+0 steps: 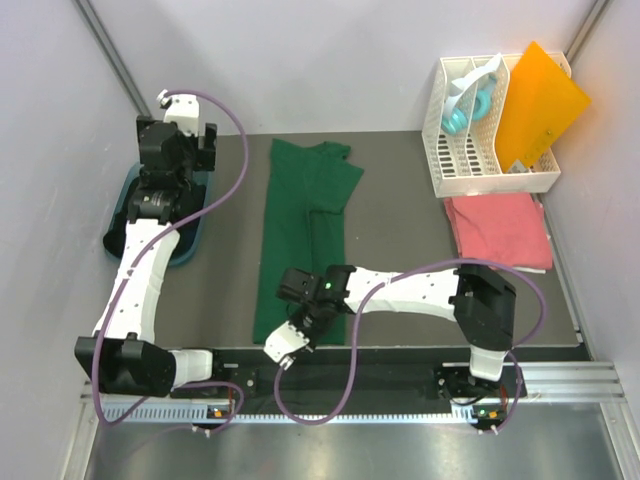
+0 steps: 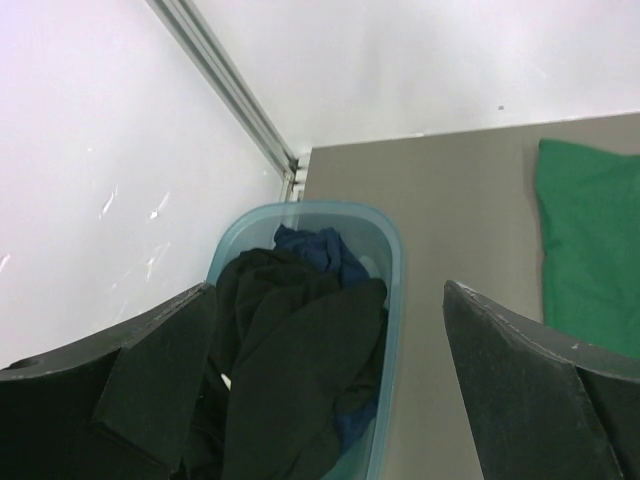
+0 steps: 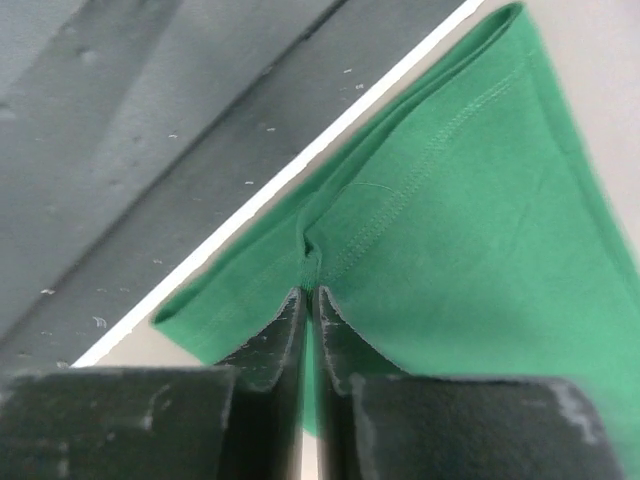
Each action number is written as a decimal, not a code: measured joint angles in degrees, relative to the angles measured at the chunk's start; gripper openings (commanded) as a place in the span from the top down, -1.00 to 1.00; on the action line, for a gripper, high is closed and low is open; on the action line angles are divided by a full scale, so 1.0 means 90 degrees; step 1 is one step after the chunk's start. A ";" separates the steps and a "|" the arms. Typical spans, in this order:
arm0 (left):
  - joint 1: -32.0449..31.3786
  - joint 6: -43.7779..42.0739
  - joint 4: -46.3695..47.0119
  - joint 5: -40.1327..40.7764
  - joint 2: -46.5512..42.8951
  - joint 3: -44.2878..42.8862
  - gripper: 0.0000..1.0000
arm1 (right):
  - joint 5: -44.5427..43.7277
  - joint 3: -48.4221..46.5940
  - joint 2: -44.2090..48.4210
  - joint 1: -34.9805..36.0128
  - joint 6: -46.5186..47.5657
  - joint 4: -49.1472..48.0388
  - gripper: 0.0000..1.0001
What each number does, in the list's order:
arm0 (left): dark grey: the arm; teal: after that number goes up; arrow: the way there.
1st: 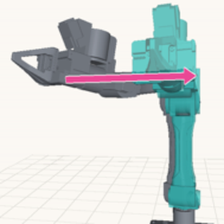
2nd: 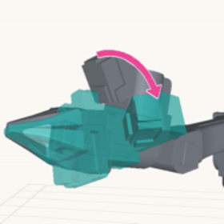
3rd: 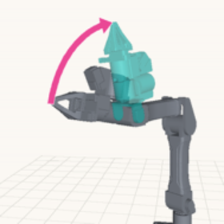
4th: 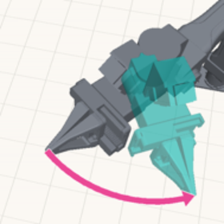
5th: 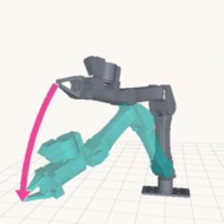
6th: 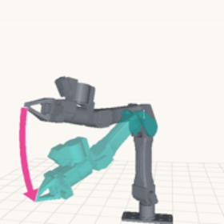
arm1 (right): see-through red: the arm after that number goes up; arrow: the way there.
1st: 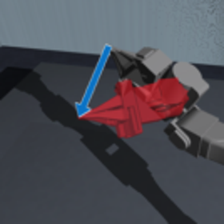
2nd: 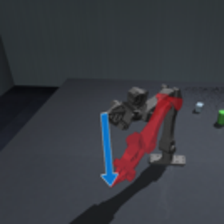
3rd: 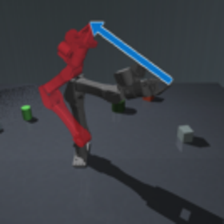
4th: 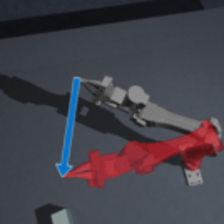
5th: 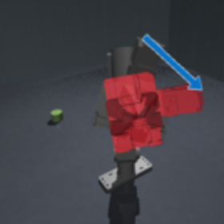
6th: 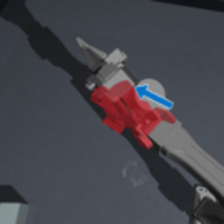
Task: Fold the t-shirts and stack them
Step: Rotate the tshirt 90 degrees, then grab the bottom of the folded rectangular tshirt with right arm
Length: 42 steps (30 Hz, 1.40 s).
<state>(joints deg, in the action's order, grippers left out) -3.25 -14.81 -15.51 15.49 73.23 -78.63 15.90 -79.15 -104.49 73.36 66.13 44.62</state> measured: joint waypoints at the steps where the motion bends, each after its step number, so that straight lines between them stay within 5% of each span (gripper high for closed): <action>1: 0.0000 0.0002 0.0005 -0.0007 0.0024 -0.0046 -0.98 | 0.0012 0.0046 0.0007 0.0000 -0.0070 0.0002 0.08; 4: 0.0000 0.0010 0.0002 -0.0027 0.0100 -0.0175 -0.98 | 0.0104 0.0172 0.0019 0.0010 -0.0131 0.0053 -0.32; 7: 0.0000 0.0007 0.0005 -0.0056 0.0163 -0.0270 -0.98 | 0.0153 0.0204 0.0017 0.0034 -0.0274 0.0066 -0.40; 26: 0.0000 -0.0189 -0.0032 -0.0068 0.0255 -0.0556 -0.98 | -0.1056 0.0755 -0.0053 0.0228 -0.3900 -0.2370 -0.44; 42: -0.0007 -0.0214 -0.0138 -0.0046 0.0257 -0.0673 -0.98 | -0.1462 0.1360 -0.0073 0.0267 -0.4546 -0.3038 -0.47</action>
<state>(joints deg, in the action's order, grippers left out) -3.31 -16.73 -16.75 15.07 75.55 -84.68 2.74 -66.92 -105.14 75.77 25.21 17.28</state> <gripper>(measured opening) 0.990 0.735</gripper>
